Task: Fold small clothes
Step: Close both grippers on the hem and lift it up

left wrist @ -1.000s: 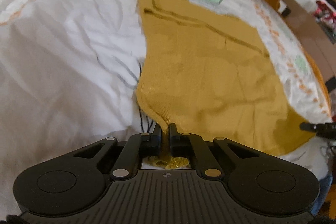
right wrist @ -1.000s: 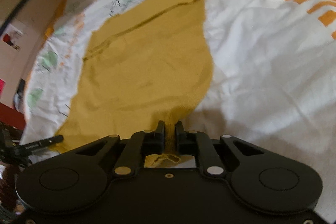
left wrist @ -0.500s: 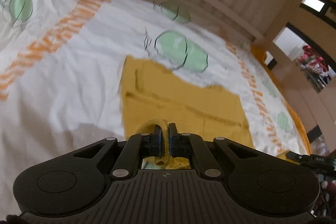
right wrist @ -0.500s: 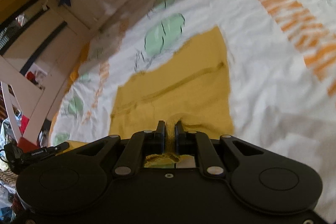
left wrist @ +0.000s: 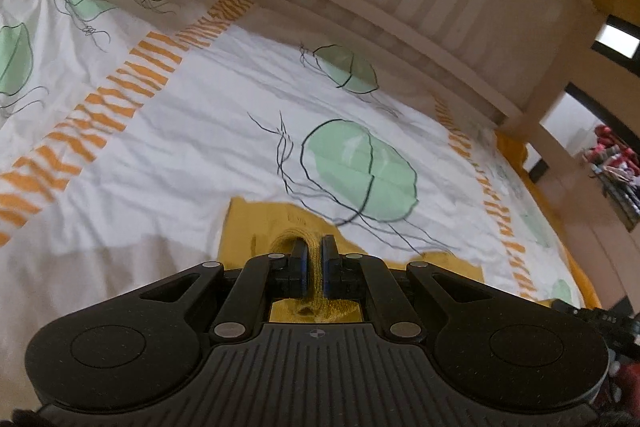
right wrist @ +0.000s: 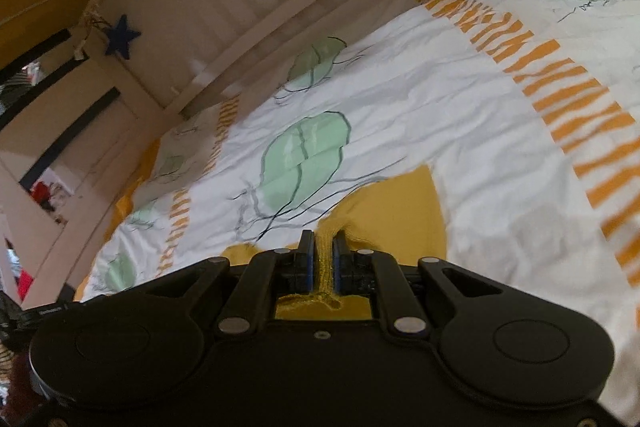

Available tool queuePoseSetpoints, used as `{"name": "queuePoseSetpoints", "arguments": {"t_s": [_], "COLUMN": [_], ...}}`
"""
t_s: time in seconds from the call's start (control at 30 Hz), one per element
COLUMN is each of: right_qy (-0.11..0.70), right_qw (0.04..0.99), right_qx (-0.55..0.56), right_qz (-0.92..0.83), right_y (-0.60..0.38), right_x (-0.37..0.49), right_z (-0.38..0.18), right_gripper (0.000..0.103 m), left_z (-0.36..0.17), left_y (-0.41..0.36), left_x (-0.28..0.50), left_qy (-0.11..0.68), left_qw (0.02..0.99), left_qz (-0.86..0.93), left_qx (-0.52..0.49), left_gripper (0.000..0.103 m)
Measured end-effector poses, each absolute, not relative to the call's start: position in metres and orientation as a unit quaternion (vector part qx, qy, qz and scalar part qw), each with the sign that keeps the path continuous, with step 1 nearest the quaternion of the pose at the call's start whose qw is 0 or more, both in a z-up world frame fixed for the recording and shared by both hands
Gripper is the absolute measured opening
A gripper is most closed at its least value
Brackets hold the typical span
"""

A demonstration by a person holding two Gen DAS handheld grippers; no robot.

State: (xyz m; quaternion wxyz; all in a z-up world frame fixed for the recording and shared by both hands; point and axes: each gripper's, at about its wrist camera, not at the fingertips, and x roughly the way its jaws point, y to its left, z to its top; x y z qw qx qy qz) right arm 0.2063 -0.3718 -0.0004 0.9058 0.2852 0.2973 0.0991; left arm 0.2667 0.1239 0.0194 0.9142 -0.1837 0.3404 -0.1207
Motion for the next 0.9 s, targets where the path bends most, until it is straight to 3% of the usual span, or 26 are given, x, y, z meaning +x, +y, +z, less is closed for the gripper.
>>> {"name": "queuePoseSetpoints", "arguments": {"t_s": [0.7,0.87,0.9], "right_qy": [0.353,0.337,0.330], "right_qw": [0.894,0.902,0.905], "right_qx": [0.272,0.266,0.267], "right_qz": [0.050,0.046,0.039], "right_y": [-0.382,-0.384,-0.386], "right_x": [0.319,0.325,0.325], "right_z": [-0.071,-0.072,-0.070], "right_gripper": [0.017,0.028,0.035], "left_z": [-0.057,-0.051,-0.049], "left_y": [0.123,0.122,0.122], "left_x": [0.373,0.377,0.376], "left_qy": [0.390,0.369,0.366], "left_qw": [0.898,0.915,0.916], "left_qz": [-0.060,-0.031,-0.032], "left_qx": [-0.193,-0.162,-0.159], "left_gripper": [0.006,0.007,0.007]}}
